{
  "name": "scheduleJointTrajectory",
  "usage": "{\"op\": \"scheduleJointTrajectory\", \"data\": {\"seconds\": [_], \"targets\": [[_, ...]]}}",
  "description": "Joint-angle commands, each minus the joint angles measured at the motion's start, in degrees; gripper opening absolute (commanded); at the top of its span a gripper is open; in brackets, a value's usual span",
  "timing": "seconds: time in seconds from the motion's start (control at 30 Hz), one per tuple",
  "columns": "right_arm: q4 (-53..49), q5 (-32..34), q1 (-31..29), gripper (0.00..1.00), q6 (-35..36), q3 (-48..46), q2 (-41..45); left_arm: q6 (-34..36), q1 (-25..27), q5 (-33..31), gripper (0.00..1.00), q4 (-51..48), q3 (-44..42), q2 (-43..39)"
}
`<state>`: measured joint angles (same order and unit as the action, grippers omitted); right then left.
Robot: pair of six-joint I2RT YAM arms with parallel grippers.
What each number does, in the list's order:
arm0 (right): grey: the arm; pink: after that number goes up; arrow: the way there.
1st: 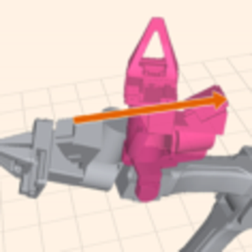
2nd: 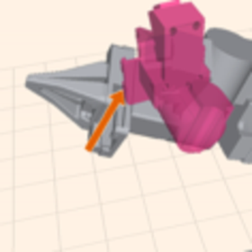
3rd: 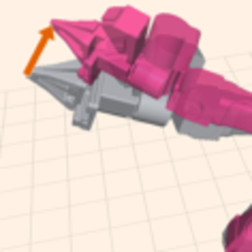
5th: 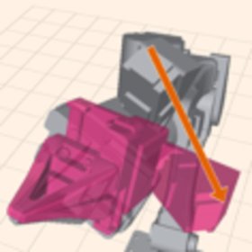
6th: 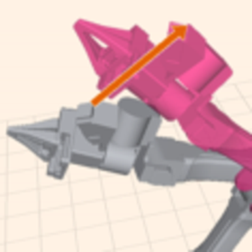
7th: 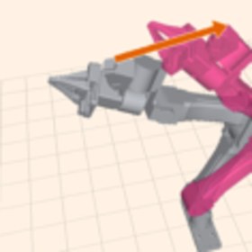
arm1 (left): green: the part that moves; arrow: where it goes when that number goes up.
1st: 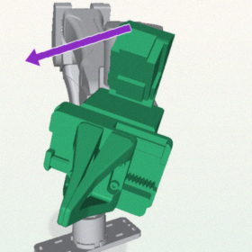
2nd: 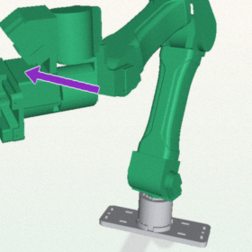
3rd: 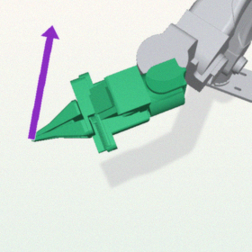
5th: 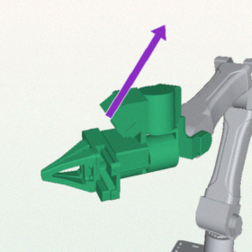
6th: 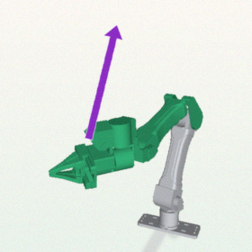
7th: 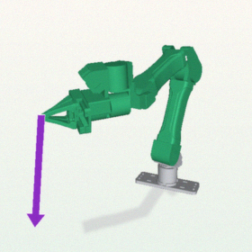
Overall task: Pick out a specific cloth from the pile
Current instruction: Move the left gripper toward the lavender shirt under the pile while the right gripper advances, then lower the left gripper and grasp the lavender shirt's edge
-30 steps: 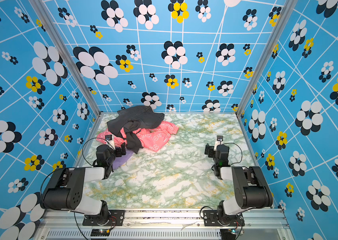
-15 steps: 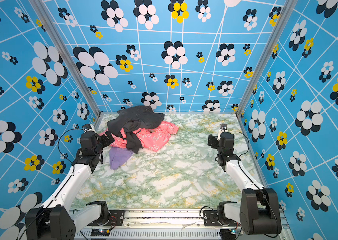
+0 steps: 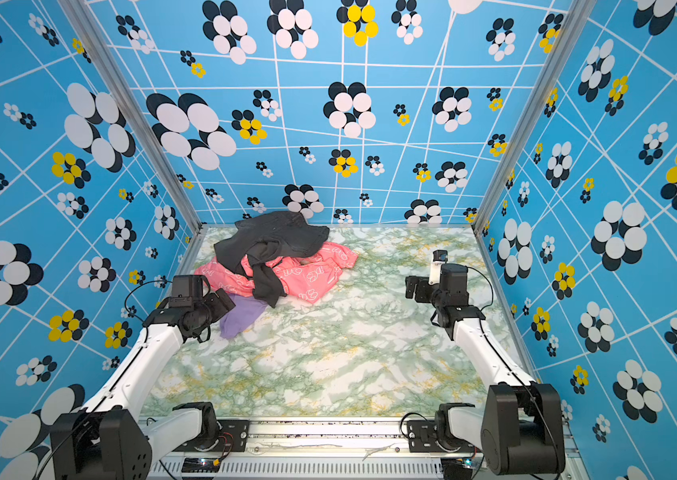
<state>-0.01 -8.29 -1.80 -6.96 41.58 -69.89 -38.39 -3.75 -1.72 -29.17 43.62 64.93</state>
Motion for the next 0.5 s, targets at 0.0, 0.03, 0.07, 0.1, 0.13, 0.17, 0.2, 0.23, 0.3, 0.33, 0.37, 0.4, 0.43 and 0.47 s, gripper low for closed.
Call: {"op": "scheduleJointTrajectory", "data": {"seconds": [0.0,0.03,0.07,0.1,0.13,0.17,0.2,0.23,0.3,0.33,0.37,0.4,0.43,0.47], "targets": [[-4.16,-6.46,-0.57,0.99,-2.09,1.85,3.16,-5.9,-0.26,2.75,0.92,-3.29,-2.48,-0.06],[-5.08,-7.24,-0.73,0.99,-2.1,1.78,3.95,-6.39,-0.29,3.3,0.91,-3.01,-3.01,0.02],[-5.95,-8.09,-0.81,0.99,-2.19,1.83,4.67,-6.89,-0.27,3.74,0.9,-2.91,-3.39,0.24],[-6.75,-8.73,-0.99,0.99,-2.2,1.83,5.29,-7.17,-0.24,4.18,0.88,-2.78,-3.64,0.48],[-7.54,-9.29,-1.09,0.99,-2.35,1.82,6.05,-7.31,-0.31,4.93,0.87,-2.57,-3.93,0.82],[-8.23,-9.75,-1.32,0.99,-2.57,1.75,6.72,-7.55,-0.25,5.5,0.87,-2.56,-4.15,1.22],[-8.74,-10.06,-1.49,0.99,-2.85,1.61,7.26,-7.73,-0.35,5.83,0.87,-2.59,-4.32,1.75],[-9.26,-10.41,-1.75,0.99,-3.05,1.57,7.84,-7.92,-0.36,6.45,0.85,-2.3,-4.54,2.35],[-10.81,-11.44,-2.26,0.99,-3.0,1.53,8.59,-8.04,-0.4,8.04,0.78,-0.46,-5.35,3.33],[-11.83,-11.93,-2.52,0.99,-2.9,1.61,8.93,-8.31,-0.46,8.48,0.74,0.46,-5.76,3.72],[-12.69,-12.33,-2.79,0.99,-2.68,1.54,9.27,-8.59,-0.53,8.64,0.73,1.17,-6.07,4.0],[-13.6,-12.7,-3.18,0.99,-2.37,1.55,9.62,-8.82,-0.56,8.66,0.71,1.93,-6.43,4.36],[-14.26,-12.79,-3.57,0.99,-2.12,1.42,9.96,-8.98,-0.73,8.94,0.69,2.86,-6.85,4.71],[-14.62,-12.76,-3.9,0.99,-2.0,1.49,10.22,-8.98,-0.93,9.1,0.69,3.59,-7.11,5.06]]}}
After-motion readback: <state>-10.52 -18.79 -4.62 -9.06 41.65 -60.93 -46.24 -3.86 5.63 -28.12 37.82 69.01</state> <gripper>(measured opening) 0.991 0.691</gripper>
